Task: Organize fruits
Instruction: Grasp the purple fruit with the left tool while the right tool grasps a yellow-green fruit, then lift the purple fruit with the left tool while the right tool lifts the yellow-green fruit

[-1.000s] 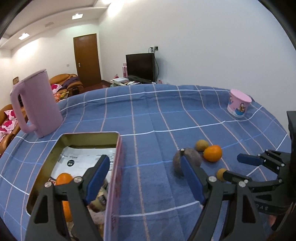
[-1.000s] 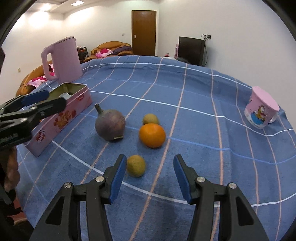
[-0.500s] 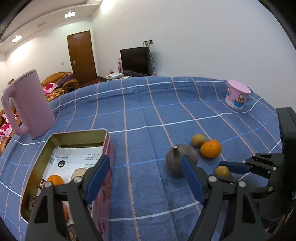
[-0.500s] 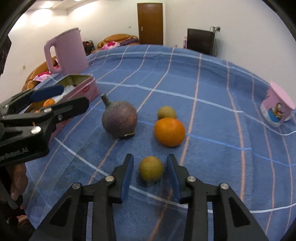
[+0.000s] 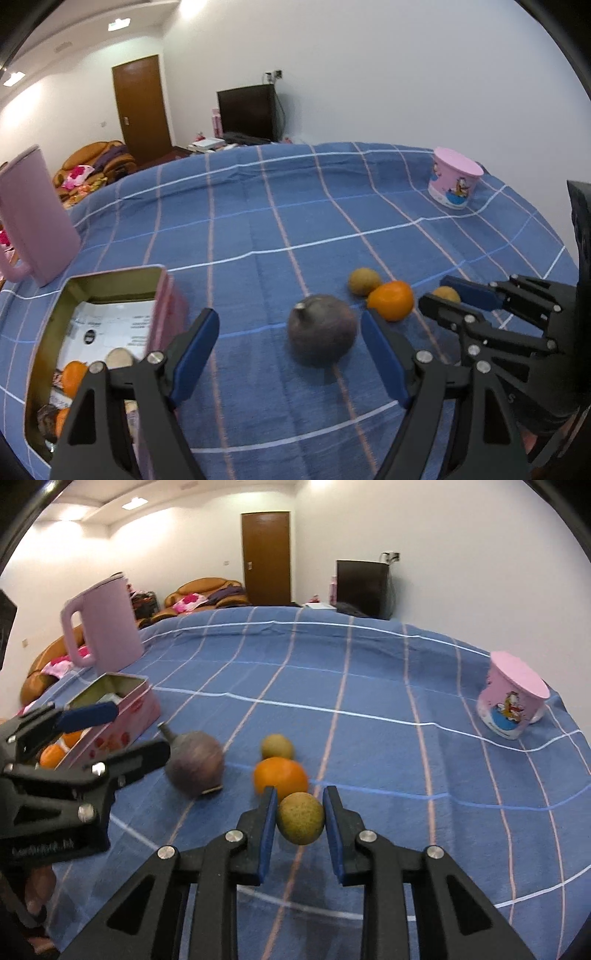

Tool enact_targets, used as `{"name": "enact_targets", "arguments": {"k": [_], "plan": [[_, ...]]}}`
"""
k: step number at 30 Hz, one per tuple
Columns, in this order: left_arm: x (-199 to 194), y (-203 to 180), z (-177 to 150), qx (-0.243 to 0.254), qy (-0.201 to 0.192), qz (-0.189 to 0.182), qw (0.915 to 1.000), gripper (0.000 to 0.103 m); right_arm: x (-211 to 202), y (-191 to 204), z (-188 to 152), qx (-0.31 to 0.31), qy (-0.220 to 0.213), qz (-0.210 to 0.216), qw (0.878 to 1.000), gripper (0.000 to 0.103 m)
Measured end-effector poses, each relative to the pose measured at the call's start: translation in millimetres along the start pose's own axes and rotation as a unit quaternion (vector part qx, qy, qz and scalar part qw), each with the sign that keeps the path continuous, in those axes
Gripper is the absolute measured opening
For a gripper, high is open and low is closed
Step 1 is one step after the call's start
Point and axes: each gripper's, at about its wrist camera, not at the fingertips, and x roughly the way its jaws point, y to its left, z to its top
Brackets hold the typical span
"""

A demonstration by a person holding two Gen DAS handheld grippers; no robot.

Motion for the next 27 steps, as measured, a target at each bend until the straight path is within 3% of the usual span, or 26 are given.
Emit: {"name": "enact_targets", "arguments": {"k": [6, 13, 15, 17, 27], "plan": [[20.2, -3.3, 1.0, -0.006, 0.028, -0.019, 0.9994, 0.08, -0.7, -10.6, -5.0, 0.035, -0.004, 0.001, 0.999, 0.027], [41.4, -6.6, -2.4, -0.013, 0.061, -0.043, 0.9971, 0.074, 3.7, -6.5, -4.0, 0.03, 0.001, 0.005, 1.0, 0.027], [46.1, -6.5, -4.3, -0.014, 0.068, -0.045, 0.9966, 0.059, 4.9, -5.3, -4.2, 0.028, 0.003, 0.006, 1.0, 0.027], [50.0, -5.4, -5.4, -0.017, 0.074, -0.055, 0.9956, 0.053, 4.8, -2.5, -4.7, 0.022, 0.003, 0.007, 1.0, 0.027], [36.0, -13.3, -7.6, 0.008, 0.041, -0.048, 0.998, 0.052, 1.6, -4.6, -5.8, 0.027, -0.005, 0.016, 0.999, 0.027]]}}
